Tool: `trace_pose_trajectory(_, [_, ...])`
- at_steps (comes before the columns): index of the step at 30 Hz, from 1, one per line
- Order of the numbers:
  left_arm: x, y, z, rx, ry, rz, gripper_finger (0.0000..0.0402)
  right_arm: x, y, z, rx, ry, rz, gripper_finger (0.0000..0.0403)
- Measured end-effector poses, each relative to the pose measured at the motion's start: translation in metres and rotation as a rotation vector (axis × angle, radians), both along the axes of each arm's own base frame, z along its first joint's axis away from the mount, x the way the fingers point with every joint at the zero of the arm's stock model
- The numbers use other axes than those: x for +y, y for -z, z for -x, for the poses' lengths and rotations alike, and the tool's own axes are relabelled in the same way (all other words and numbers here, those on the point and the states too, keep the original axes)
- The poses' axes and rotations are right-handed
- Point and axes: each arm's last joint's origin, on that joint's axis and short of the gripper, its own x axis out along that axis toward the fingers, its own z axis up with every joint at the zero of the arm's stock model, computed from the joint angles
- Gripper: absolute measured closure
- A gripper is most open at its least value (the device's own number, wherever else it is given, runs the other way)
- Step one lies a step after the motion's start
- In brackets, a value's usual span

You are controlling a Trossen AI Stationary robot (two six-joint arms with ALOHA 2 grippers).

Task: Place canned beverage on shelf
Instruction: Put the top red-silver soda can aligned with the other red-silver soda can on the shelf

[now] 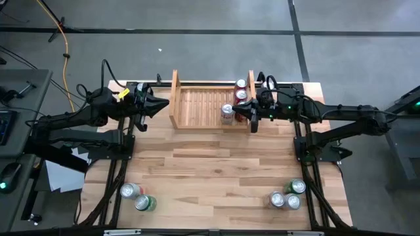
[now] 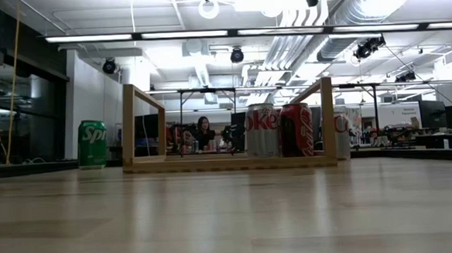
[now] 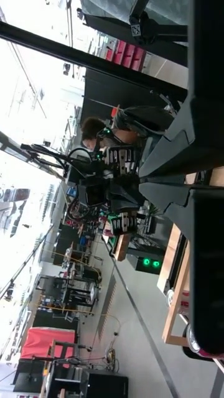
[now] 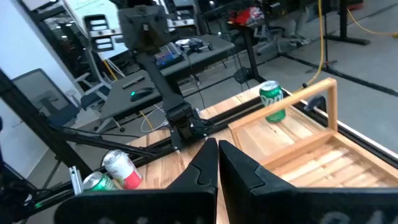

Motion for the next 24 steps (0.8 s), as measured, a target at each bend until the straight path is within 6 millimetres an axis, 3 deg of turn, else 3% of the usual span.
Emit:
trace_pose_trajectory(6, [0.0,0.0,0.0001,0.0,-0.001,0.0,0.0368,0.0001,-0.002,-0.0003,-0.008,-0.015,0.086,0.0392])
trace_pose_trajectory(10, [0.0,0.0,0.0001,0.0,-0.001,0.0,0.0358,-0.0012,-0.0023,-0.0002,-0.008,0.028,0.098,0.0351])
trace_pose_trajectory(14, [0.0,0.0,0.0001,0.0,-0.002,0.0,0.0349,-0.0023,-0.0022,0.0001,-0.005,0.067,0.101,0.0266])
trace_pose_trajectory(21, [0.0,0.0,0.0001,0.0,-0.002,0.0,0.0341,-0.0038,-0.0011,0.0007,0.001,0.121,0.065,0.0085])
trace_pose_trajectory(24, [0.0001,0.0,0.0,0.0,-0.002,0.0,0.0341,-0.0057,0.0013,0.0012,0.026,0.13,0.065,0.0034])
